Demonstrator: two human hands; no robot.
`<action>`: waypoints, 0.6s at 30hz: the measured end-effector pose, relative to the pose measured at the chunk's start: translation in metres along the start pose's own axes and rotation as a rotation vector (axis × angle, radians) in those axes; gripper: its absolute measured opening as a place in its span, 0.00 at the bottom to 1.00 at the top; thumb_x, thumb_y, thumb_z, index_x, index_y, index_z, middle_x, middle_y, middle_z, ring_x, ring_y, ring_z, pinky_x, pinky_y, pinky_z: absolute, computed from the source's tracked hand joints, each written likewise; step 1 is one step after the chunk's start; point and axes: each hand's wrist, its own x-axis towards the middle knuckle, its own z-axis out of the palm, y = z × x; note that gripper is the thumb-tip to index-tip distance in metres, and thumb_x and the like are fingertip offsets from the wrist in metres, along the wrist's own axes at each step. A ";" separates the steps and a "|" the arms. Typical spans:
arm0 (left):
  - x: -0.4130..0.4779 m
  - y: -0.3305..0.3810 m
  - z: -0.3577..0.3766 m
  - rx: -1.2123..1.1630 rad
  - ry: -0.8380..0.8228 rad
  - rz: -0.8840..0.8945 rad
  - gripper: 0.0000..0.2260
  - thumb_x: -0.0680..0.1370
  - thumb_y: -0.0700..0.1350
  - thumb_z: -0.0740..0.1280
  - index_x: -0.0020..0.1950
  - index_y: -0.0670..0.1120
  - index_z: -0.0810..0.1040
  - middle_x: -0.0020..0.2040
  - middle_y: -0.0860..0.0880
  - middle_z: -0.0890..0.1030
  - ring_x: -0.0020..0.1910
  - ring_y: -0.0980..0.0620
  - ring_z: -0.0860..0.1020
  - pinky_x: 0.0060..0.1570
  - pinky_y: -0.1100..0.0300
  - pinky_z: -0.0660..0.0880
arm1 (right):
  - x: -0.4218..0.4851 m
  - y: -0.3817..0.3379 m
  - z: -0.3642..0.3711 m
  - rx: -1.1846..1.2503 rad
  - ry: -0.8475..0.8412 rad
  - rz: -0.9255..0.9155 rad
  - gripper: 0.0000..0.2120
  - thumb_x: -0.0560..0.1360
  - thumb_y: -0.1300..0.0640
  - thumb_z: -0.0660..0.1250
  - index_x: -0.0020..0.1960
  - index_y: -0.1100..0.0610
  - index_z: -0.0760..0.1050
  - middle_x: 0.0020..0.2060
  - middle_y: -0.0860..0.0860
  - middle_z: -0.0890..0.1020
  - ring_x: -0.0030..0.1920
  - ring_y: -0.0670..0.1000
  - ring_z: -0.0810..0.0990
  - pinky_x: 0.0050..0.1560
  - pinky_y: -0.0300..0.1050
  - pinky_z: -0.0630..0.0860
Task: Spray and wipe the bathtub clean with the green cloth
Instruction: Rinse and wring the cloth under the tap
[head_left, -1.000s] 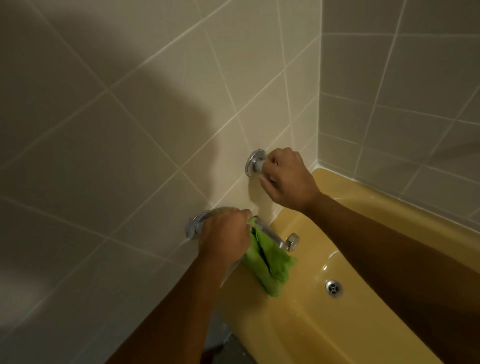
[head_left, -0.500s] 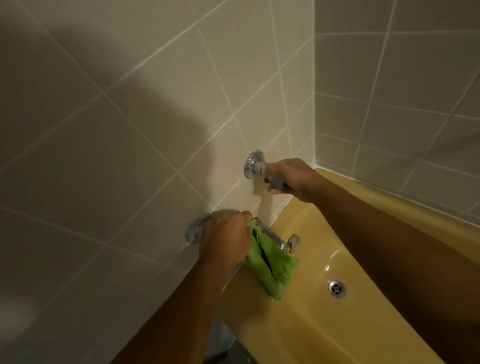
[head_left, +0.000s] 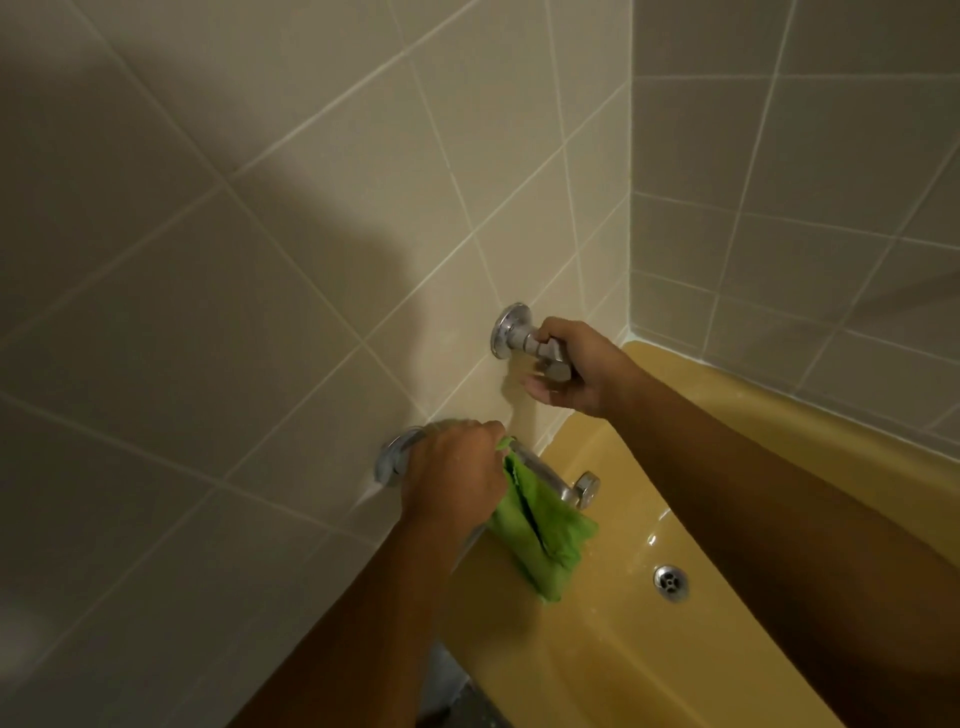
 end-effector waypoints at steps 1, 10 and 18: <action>0.000 0.000 0.000 0.003 -0.004 -0.001 0.09 0.82 0.49 0.62 0.56 0.51 0.81 0.50 0.50 0.83 0.49 0.47 0.80 0.42 0.55 0.67 | -0.001 -0.002 -0.001 0.045 -0.038 0.046 0.16 0.73 0.59 0.71 0.59 0.62 0.76 0.48 0.59 0.80 0.42 0.53 0.82 0.38 0.45 0.83; 0.000 0.001 -0.003 -0.032 0.002 -0.013 0.07 0.82 0.48 0.62 0.51 0.49 0.79 0.48 0.48 0.83 0.47 0.45 0.80 0.41 0.55 0.67 | -0.003 0.017 -0.005 -0.573 0.169 -0.466 0.25 0.72 0.50 0.75 0.66 0.54 0.76 0.55 0.51 0.83 0.45 0.51 0.84 0.43 0.46 0.82; -0.013 0.004 -0.006 -0.005 0.027 0.051 0.08 0.81 0.47 0.66 0.58 0.53 0.82 0.49 0.50 0.85 0.42 0.47 0.79 0.40 0.55 0.69 | -0.077 0.133 -0.044 -0.627 -0.221 -0.352 0.17 0.79 0.41 0.71 0.65 0.44 0.77 0.49 0.43 0.84 0.50 0.40 0.83 0.50 0.38 0.79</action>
